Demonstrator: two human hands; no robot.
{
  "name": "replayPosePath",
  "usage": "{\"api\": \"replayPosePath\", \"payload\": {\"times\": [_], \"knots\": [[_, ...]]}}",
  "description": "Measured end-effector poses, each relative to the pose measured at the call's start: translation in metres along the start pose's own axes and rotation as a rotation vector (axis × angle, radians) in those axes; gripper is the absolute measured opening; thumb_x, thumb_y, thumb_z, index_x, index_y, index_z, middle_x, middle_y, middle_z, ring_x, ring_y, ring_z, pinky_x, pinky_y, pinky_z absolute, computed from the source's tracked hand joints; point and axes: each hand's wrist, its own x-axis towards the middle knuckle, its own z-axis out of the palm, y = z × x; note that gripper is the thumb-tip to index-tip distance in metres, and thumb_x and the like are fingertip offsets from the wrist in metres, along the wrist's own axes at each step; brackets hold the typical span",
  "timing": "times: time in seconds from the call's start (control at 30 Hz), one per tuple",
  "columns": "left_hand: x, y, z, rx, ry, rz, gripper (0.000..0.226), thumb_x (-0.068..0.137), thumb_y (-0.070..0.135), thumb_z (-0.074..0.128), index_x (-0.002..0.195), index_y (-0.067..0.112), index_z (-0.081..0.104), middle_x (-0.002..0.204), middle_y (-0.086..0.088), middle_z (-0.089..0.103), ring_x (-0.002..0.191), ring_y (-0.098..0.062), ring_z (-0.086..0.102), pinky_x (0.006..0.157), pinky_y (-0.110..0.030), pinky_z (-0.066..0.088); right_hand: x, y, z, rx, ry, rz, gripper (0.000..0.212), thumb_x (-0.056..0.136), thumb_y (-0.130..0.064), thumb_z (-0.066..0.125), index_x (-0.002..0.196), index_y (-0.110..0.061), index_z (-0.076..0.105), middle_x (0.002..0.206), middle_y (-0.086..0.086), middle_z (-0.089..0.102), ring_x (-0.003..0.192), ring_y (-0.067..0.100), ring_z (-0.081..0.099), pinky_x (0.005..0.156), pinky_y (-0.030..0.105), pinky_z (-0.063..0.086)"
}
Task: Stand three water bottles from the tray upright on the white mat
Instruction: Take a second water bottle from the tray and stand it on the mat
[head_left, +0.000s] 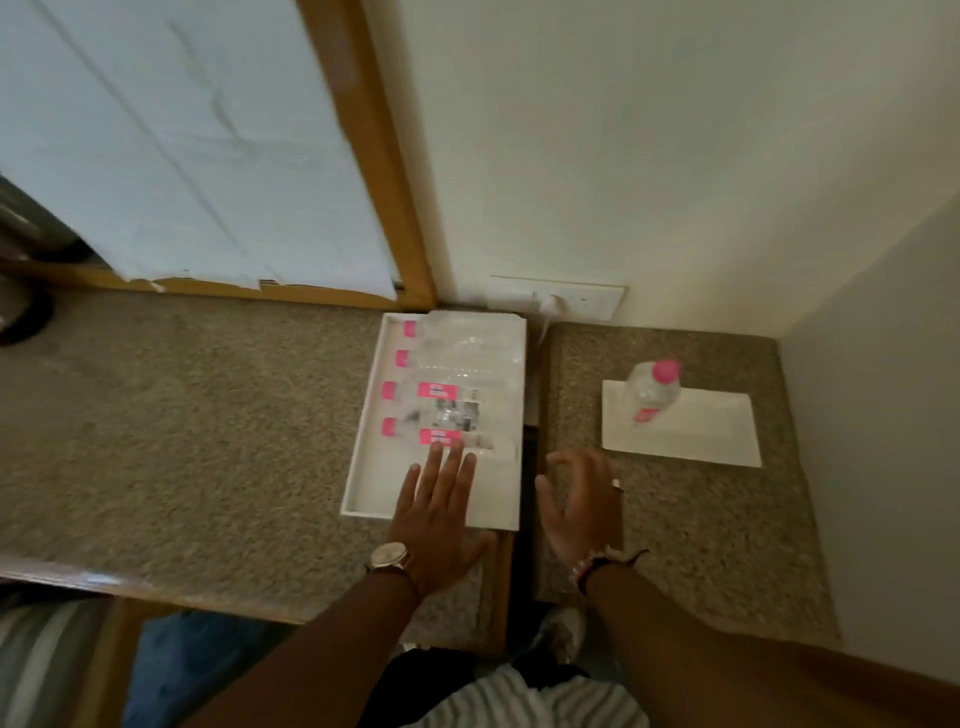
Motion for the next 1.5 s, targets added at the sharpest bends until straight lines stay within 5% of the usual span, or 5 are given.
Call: {"api": "replayPosePath", "payload": {"times": [0.37,0.77,0.97,1.17,1.5], "knots": [[-0.02,-0.075,0.018,0.069,-0.253,-0.096,0.102,0.087,0.083,0.013,0.16,0.016,-0.011,0.166,-0.009,-0.02,0.153,-0.037,-0.017,0.119,-0.049,-0.015,0.048,-0.082,0.059,-0.614,-0.321,-0.343,0.071,0.08,-0.029,0.079,0.145,-0.017,0.055,0.142,0.01,0.061,0.127,0.038,0.059,0.102,0.052,0.048],[-0.024,-0.081,0.025,-0.009,-0.146,-0.003,0.094,0.091,0.07,0.045,0.159,0.011,0.021,0.168,-0.02,0.014,0.153,-0.048,0.005,0.122,-0.062,0.013,0.06,-0.096,0.089,-0.75,-0.317,-0.241,0.067,0.079,-0.048,0.078,0.136,-0.026,0.052,0.131,0.001,0.059,0.118,0.032,0.061,0.097,0.047,0.047],[-0.022,-0.083,0.029,-0.007,-0.154,0.015,0.096,0.09,0.072,0.046,0.159,0.011,0.021,0.168,-0.02,0.014,0.152,-0.049,0.006,0.12,-0.064,0.017,0.044,-0.08,0.068,-0.482,-0.188,-0.233,0.069,0.073,-0.056,0.079,0.131,-0.021,0.062,0.122,0.003,0.067,0.103,0.032,0.067,0.086,0.045,0.056],[-0.017,-0.064,0.021,0.022,-0.174,-0.05,0.108,0.086,0.088,0.008,0.162,0.012,0.005,0.171,-0.011,-0.005,0.154,-0.041,-0.009,0.123,-0.058,0.001,0.012,-0.068,0.021,0.136,0.109,0.158,0.068,0.066,-0.064,0.082,0.119,-0.027,0.061,0.104,-0.007,0.068,0.088,0.013,0.066,0.069,0.029,0.055],[0.054,0.091,0.03,-0.012,-0.106,0.289,0.111,0.086,0.077,0.048,0.161,0.017,-0.008,0.17,-0.012,-0.005,0.155,-0.033,-0.011,0.123,-0.047,-0.004,0.01,0.042,-0.098,0.332,0.489,0.507,0.064,0.059,-0.062,0.083,0.111,-0.043,0.052,0.097,-0.017,0.066,0.084,0.0,0.066,0.067,0.038,0.061]]}}
